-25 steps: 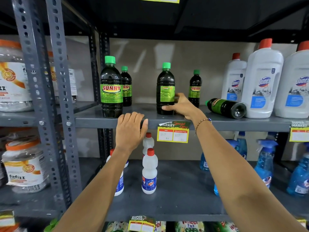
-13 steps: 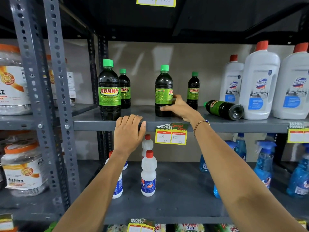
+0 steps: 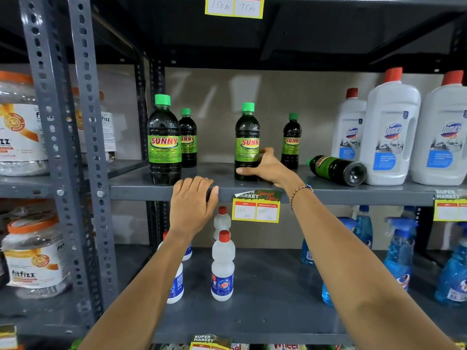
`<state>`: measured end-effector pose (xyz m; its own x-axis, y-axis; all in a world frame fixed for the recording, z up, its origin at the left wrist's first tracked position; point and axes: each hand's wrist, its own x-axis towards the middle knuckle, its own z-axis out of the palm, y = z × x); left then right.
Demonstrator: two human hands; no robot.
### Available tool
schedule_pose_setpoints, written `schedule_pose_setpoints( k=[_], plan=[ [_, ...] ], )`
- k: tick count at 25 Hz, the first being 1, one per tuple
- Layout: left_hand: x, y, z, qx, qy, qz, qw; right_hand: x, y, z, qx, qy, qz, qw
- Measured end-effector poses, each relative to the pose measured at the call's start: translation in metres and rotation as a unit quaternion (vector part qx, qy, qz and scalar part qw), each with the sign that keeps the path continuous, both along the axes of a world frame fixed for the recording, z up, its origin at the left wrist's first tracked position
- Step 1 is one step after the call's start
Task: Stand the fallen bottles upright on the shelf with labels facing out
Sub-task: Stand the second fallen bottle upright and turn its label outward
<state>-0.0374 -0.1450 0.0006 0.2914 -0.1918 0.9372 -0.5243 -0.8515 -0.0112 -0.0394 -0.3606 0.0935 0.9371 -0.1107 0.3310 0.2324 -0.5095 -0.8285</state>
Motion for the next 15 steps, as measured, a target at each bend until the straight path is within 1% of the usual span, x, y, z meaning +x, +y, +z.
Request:
schedule_pose_setpoints(
  k=[4, 7, 11, 13, 15],
  plan=[
    [0.001, 0.000, -0.001, 0.001, 0.003, -0.004, 1.000, 0.000, 0.002, 0.002, 0.008, 0.021, 0.011, 1.000],
    [0.004, -0.001, -0.002, 0.001, -0.003, -0.005, 1.000, -0.002, 0.003, 0.001, -0.014, 0.019, -0.002, 1.000],
    [0.005, 0.002, 0.001, 0.011, -0.027, -0.014, 0.999, -0.006, 0.003, 0.001, -0.033, 0.015, 0.004, 0.999],
    [0.003, 0.000, 0.010, 0.012, -0.028, -0.017, 0.999, -0.011, -0.001, 0.002, -0.022, 0.026, 0.018, 0.999],
    [0.000, -0.005, 0.028, 0.010, -0.006, -0.001, 1.000, -0.017, -0.010, 0.002, 0.004, 0.034, 0.036, 0.999]
  ],
)
